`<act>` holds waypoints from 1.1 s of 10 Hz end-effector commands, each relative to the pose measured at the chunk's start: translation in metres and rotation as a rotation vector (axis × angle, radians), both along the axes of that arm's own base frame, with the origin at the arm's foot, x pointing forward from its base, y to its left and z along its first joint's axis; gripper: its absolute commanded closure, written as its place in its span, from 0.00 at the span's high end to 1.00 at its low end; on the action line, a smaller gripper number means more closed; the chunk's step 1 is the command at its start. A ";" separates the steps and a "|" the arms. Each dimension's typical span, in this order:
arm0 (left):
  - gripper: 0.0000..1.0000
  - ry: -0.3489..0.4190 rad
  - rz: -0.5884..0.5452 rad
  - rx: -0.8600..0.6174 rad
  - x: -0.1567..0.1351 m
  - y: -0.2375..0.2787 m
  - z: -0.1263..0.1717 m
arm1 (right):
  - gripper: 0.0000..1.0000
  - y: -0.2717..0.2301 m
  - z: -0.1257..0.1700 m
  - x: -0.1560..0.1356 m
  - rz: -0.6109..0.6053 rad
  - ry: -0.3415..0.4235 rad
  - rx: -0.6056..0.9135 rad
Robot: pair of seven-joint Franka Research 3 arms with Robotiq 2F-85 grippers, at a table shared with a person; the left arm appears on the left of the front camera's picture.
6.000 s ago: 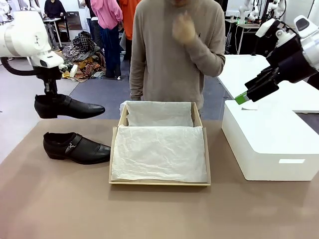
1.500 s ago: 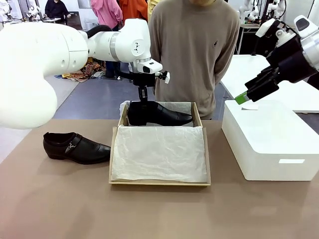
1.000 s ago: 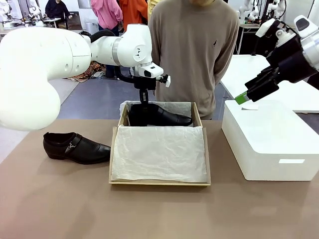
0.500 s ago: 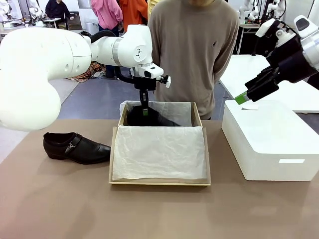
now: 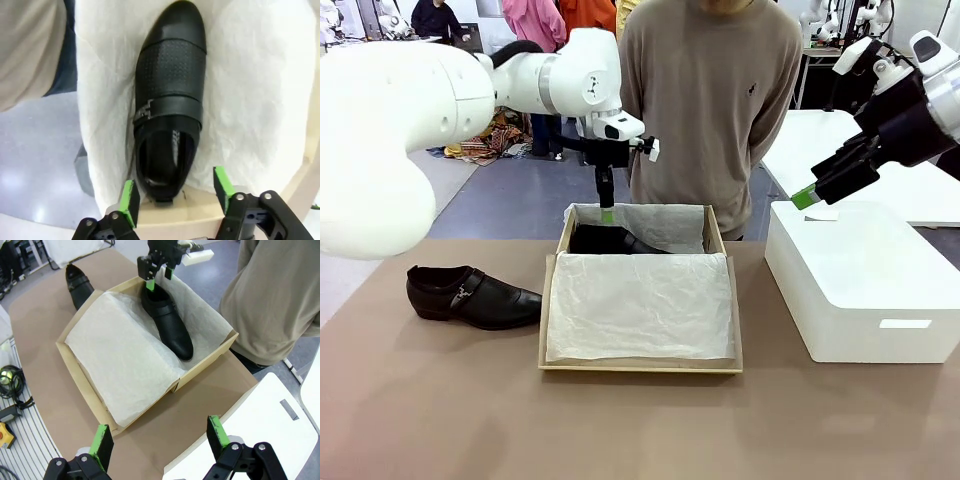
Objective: Pack the shoes into the box.
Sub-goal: Place one shoe of the Shoes into the Shoes Box, then place the other shoe of the Shoes into the Shoes Box.
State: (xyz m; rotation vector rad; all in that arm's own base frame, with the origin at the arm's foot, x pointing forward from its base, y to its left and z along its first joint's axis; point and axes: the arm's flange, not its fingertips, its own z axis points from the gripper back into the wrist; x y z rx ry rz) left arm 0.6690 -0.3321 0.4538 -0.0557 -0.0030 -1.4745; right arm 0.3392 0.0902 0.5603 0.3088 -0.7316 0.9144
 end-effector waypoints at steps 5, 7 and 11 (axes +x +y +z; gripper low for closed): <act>1.00 0.008 0.014 -0.006 -0.004 0.012 0.023 | 1.00 0.000 0.000 0.000 0.000 -0.005 0.004; 1.00 0.008 0.014 -0.006 -0.004 0.012 0.023 | 1.00 0.000 0.000 0.000 0.000 -0.005 0.004; 1.00 0.008 0.014 -0.006 -0.004 0.012 0.023 | 1.00 0.000 0.000 0.000 0.000 -0.005 0.004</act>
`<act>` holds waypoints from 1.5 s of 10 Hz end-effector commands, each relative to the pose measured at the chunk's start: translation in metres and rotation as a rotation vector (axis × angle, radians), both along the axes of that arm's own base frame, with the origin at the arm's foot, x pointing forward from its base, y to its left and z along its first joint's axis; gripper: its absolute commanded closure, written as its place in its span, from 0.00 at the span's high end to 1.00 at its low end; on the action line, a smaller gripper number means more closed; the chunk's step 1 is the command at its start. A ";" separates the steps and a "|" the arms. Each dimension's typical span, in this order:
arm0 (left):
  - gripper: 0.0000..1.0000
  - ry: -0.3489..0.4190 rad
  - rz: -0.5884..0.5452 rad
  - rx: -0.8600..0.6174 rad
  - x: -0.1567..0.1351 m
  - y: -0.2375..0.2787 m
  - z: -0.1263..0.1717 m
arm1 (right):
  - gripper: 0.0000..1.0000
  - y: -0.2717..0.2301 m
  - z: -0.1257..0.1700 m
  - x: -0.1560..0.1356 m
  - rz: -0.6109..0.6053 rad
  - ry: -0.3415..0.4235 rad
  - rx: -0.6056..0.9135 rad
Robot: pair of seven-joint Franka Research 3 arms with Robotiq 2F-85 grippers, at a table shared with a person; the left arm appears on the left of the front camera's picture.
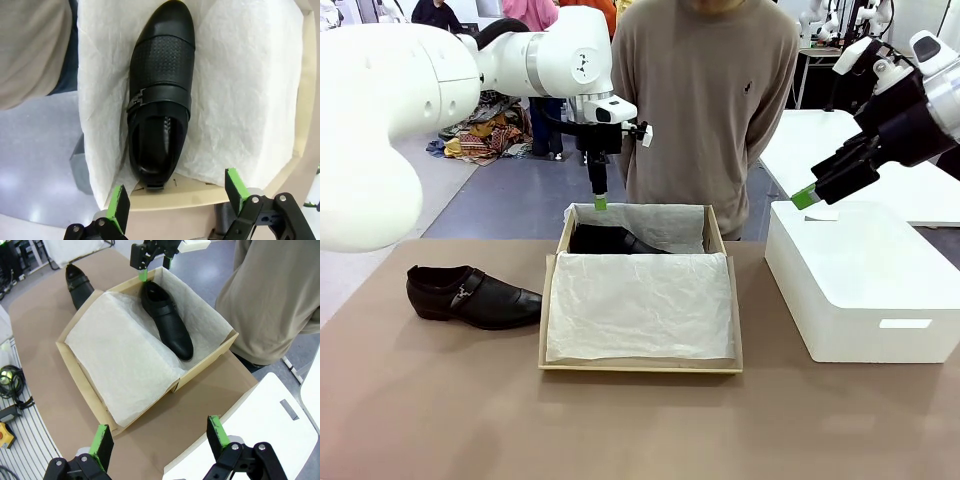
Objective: Pack the shoes into the box.
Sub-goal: Place the other shoe of the Shoes into the Shoes Box.
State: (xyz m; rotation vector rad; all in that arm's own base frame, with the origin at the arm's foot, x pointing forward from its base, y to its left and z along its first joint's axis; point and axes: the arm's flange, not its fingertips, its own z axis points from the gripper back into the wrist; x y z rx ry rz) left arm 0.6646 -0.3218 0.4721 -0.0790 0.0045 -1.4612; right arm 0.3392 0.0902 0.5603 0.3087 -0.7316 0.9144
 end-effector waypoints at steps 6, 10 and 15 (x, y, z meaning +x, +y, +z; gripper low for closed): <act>1.00 -0.045 -0.037 0.021 -0.034 0.032 0.013 | 1.00 0.000 0.000 0.000 0.000 -0.005 0.004; 1.00 -0.075 -0.057 0.001 -0.092 0.117 0.026 | 1.00 0.000 0.000 0.000 0.000 -0.005 0.004; 1.00 -0.113 -0.160 -0.007 -0.116 0.204 0.011 | 1.00 0.000 0.000 0.000 0.000 -0.005 0.004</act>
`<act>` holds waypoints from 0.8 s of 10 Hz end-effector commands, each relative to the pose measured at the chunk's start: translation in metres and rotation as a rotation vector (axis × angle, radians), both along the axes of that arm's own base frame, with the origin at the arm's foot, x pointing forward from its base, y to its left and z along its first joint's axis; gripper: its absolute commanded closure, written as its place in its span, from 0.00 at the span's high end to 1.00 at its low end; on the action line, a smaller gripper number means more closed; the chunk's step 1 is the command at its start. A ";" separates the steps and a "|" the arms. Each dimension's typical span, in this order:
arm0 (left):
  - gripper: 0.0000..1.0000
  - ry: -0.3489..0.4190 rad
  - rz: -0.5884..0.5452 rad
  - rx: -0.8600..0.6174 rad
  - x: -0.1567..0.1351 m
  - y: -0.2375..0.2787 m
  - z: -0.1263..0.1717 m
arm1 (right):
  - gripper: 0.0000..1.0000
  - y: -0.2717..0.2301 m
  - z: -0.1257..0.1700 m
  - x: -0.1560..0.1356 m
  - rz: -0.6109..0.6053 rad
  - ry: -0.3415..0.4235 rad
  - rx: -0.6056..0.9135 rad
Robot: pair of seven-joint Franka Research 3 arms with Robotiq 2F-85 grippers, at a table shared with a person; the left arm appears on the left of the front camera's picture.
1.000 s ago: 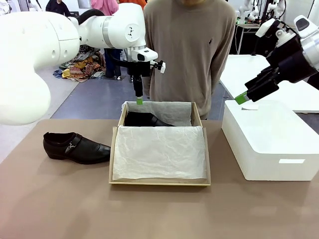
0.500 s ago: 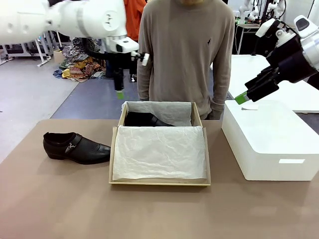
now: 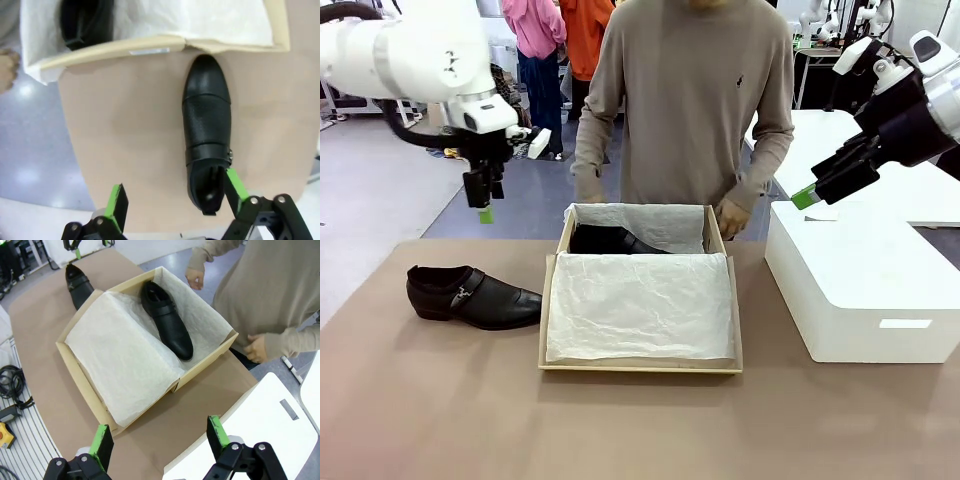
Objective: Pack the shoes into the box.
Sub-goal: Place the other shoe of the Shoes into the Shoes Box.
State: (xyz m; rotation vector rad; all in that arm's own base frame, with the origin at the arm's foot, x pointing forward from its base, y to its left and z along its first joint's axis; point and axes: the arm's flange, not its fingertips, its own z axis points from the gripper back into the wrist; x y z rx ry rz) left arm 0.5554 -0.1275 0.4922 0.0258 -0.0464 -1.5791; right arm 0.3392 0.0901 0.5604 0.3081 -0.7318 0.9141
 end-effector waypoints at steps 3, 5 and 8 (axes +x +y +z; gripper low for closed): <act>1.00 -0.006 -0.036 -0.084 0.007 0.025 -0.023 | 1.00 0.000 0.000 0.000 0.000 -0.005 0.005; 1.00 -0.004 -0.024 -0.045 0.004 0.023 -0.020 | 1.00 0.000 0.000 0.000 0.000 -0.005 0.005; 1.00 -0.004 -0.024 -0.045 0.004 0.023 -0.020 | 1.00 0.000 0.000 0.000 0.000 -0.005 0.005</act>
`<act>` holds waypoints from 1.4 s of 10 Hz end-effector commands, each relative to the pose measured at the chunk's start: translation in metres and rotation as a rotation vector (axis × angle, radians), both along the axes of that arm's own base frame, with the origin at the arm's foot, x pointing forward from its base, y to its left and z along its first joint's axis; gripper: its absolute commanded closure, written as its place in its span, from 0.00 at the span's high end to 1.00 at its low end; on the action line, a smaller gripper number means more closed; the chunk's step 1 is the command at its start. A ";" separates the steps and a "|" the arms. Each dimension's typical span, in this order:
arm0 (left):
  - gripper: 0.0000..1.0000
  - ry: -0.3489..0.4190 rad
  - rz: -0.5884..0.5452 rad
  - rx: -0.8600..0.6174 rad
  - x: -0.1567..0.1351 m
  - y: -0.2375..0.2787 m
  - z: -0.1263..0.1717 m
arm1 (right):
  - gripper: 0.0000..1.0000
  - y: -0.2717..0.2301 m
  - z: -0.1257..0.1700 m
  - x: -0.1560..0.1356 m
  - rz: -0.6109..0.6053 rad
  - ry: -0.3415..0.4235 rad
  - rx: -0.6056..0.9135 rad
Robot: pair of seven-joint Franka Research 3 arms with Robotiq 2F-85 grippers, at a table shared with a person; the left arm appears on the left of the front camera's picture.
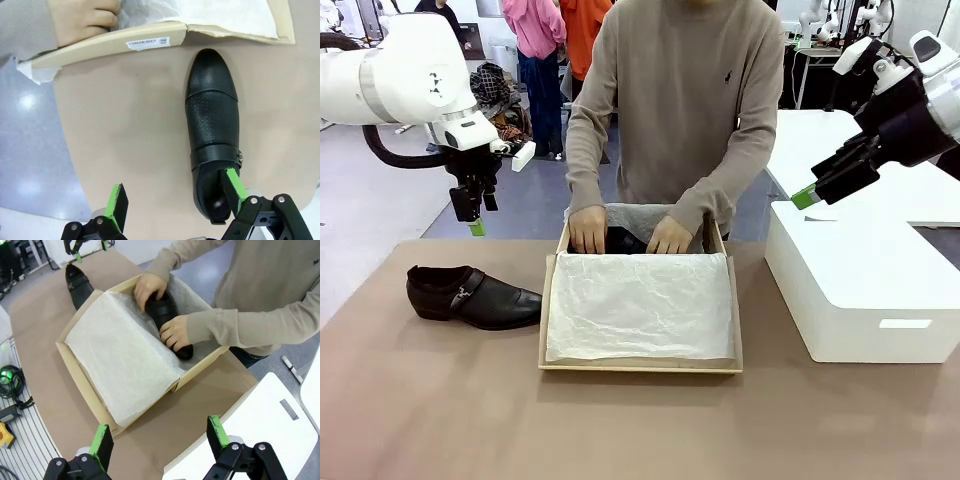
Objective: Pack the shoes into the box.
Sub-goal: Place the other shoe of the Shoes into the Shoes Box.
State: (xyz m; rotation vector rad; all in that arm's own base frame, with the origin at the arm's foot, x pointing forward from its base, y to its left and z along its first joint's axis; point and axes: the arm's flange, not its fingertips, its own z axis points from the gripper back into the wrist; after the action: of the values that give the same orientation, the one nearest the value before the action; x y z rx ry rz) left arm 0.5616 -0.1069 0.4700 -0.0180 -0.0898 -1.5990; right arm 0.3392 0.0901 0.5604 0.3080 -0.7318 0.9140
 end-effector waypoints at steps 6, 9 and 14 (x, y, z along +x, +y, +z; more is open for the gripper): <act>1.00 0.005 0.015 0.001 -0.003 0.008 -0.002 | 1.00 0.000 0.000 0.000 0.000 -0.005 0.005; 1.00 0.038 0.074 0.003 -0.011 0.036 -0.016 | 1.00 0.000 0.000 0.000 0.000 -0.005 0.005; 1.00 0.048 0.097 0.063 -0.005 0.074 -0.048 | 1.00 0.000 0.000 0.000 0.000 -0.005 0.005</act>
State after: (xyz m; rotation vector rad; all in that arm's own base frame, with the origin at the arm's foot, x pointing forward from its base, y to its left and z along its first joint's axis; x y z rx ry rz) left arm 0.5559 -0.0376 0.4253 -0.0277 -0.0031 -1.4966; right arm 0.3392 0.0901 0.5604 0.3080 -0.7318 0.9140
